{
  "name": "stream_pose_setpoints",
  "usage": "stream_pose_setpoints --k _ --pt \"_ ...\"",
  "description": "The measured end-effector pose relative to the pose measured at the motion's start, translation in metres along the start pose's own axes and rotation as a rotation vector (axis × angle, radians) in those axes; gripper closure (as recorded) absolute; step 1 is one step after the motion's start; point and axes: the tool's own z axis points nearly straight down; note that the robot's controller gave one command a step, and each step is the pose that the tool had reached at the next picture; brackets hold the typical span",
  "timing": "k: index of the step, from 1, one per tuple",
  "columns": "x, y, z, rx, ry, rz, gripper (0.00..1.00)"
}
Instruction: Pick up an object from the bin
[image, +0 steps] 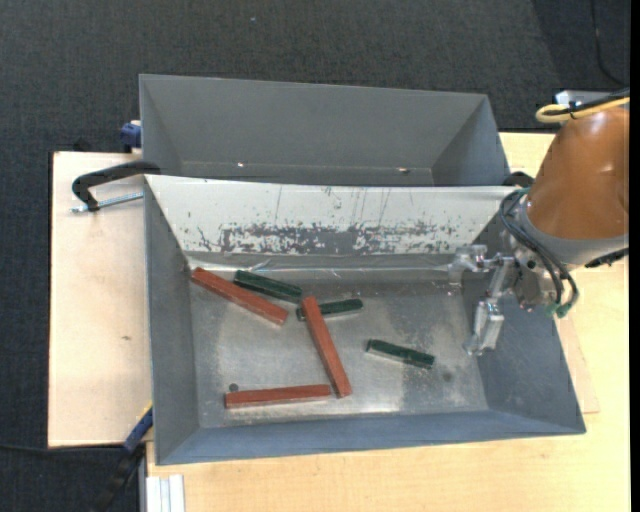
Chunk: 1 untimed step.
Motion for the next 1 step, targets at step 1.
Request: stream_pose_setpoints --k 1 --pt "0.0007 0.0471 0.0879 -0.003 0.005 0.094 0.0"
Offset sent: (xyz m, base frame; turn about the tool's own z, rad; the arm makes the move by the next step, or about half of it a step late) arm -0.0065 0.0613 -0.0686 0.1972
